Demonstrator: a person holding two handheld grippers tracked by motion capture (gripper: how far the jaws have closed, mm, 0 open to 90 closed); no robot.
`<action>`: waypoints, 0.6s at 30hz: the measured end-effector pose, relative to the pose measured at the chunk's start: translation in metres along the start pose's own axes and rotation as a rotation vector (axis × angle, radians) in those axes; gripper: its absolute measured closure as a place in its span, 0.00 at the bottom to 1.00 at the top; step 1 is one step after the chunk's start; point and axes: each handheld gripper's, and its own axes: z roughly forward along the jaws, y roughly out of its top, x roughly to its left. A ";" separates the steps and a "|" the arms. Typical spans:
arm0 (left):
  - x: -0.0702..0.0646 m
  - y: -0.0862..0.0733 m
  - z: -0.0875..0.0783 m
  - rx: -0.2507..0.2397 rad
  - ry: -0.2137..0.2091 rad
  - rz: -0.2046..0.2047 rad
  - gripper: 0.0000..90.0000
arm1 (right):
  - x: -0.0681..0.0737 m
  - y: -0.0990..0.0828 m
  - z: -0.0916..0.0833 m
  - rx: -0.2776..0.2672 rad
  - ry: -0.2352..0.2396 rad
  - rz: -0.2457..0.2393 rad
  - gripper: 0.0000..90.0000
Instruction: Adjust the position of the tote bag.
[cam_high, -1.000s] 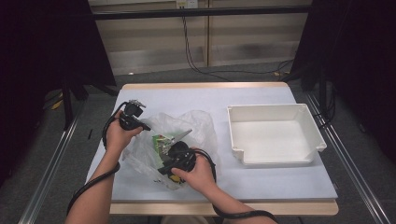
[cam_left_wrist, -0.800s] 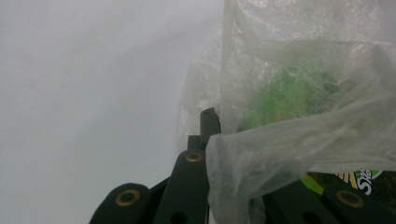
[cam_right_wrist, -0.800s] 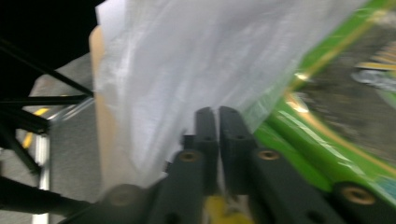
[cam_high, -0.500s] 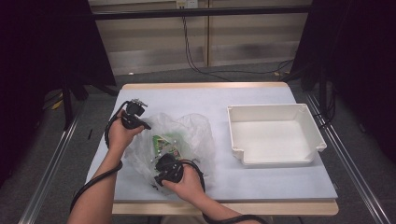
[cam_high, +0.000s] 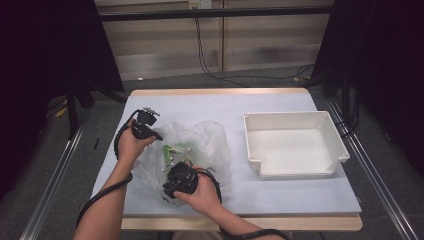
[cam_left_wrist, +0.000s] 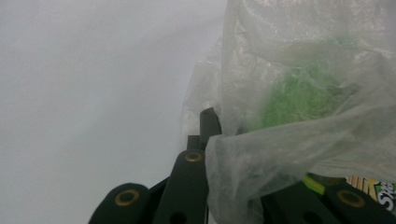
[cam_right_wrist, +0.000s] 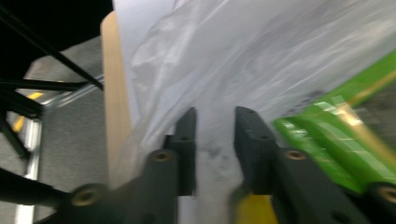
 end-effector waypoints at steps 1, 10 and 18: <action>0.000 0.000 -0.001 0.004 -0.005 -0.006 0.98 | 0.000 0.002 -0.003 0.011 -0.021 -0.014 0.73; 0.000 0.001 -0.008 0.010 -0.036 -0.013 0.65 | -0.009 0.006 -0.022 0.004 -0.067 -0.010 0.66; -0.003 0.004 -0.015 0.033 -0.038 0.002 0.31 | -0.015 0.004 -0.028 -0.008 -0.081 0.012 0.67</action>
